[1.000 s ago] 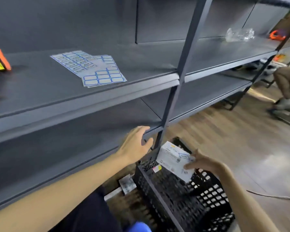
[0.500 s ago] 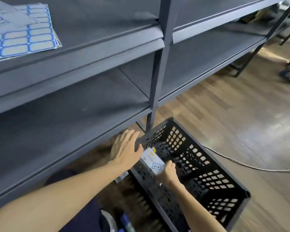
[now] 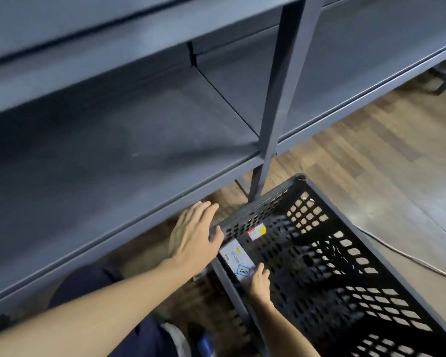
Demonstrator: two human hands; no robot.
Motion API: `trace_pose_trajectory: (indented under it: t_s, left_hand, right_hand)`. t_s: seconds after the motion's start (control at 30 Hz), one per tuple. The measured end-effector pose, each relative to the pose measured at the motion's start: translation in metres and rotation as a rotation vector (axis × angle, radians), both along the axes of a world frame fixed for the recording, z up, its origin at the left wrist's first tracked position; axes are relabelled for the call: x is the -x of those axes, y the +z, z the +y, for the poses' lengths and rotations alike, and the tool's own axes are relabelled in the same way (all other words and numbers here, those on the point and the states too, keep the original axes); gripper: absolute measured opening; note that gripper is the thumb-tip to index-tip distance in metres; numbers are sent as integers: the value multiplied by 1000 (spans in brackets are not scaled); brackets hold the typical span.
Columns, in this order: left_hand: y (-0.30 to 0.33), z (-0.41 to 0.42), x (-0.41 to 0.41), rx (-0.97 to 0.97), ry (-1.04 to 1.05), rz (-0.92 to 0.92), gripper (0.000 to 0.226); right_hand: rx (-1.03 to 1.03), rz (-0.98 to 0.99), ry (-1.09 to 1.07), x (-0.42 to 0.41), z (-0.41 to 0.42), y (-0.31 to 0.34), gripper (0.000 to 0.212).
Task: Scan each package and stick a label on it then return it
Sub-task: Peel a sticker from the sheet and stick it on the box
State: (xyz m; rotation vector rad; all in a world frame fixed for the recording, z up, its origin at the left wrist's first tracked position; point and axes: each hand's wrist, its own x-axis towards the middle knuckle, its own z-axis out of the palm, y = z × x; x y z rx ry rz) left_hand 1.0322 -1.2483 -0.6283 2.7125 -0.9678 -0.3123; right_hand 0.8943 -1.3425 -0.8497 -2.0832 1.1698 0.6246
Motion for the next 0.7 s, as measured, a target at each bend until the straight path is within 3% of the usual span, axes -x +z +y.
trace_pose_trajectory:
  t_s: [0.13,0.33,0.6,0.7]
  left_hand:
    - [-1,2,2,-7,-11,14,53]
    - [12,4,7,5,-51,-13,51]
    - [63,24,9,-47,-66,-85,54]
    - [92,39,10,-45,-51,-85,53]
  right_hand:
    - [-236,45,-123,-2,-19,6,51]
    - [-158,144,-44,-1,-39,33,50]
    - [83,-260,-157,-12,-50,142,25]
    - [178,-393,-111,-25,-44,201,30]
